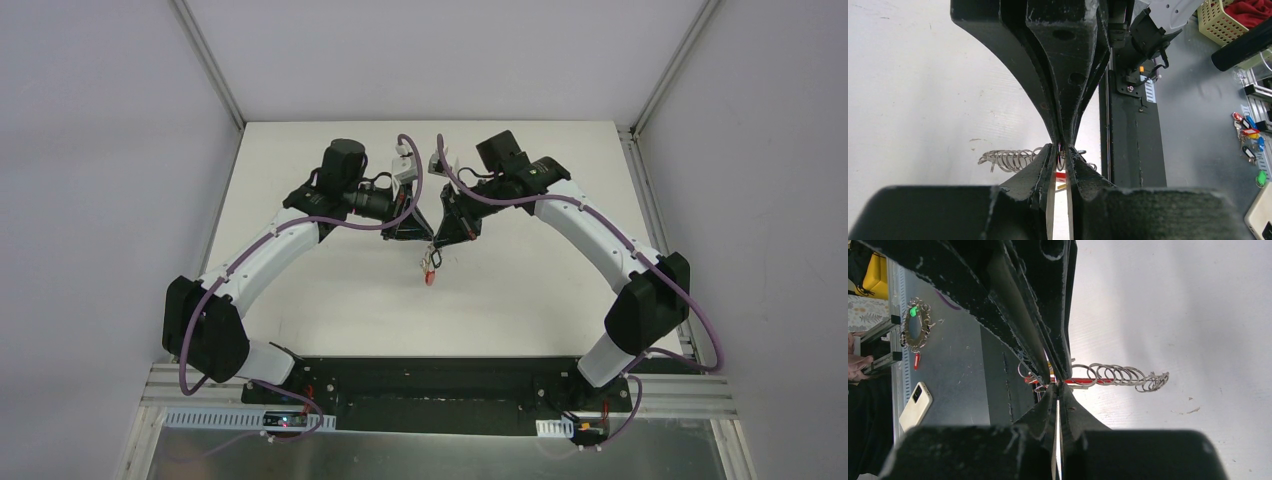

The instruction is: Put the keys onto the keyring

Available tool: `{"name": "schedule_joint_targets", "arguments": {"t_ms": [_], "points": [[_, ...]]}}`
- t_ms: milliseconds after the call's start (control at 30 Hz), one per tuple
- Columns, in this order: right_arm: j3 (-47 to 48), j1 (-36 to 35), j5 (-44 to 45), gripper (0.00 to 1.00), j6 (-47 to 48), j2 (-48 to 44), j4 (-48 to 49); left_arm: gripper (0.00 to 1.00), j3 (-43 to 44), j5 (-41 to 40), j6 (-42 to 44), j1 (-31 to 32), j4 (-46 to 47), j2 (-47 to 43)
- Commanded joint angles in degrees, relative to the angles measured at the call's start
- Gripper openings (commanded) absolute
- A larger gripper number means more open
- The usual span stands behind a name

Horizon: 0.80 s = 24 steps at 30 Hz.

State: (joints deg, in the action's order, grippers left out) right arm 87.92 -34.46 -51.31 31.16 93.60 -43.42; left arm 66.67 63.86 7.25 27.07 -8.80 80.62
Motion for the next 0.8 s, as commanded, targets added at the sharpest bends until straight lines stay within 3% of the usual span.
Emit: {"name": "schedule_joint_targets", "arguments": {"t_ms": [0, 433, 667, 767], "points": [[2.1, -0.3, -1.0, 0.00, 0.7, -0.3, 0.5, 0.12, 0.2, 1.0, 0.7, 0.6, 1.1, 0.1], [2.4, -0.4, -1.1, 0.00, -0.1, -0.2, 1.0, 0.00, -0.7, 1.6, 1.1, 0.8, 1.3, 0.1], [1.8, 0.1, -0.5, 0.00, -0.6, -0.8, 1.8, 0.00, -3.1, 0.5, -2.1, 0.7, 5.6, -1.3], [1.3, 0.7, -0.8, 0.05, -1.0, -1.6, 2.5, 0.00, -4.0, 0.2, -5.3, 0.3, 8.5, -2.1]]}}
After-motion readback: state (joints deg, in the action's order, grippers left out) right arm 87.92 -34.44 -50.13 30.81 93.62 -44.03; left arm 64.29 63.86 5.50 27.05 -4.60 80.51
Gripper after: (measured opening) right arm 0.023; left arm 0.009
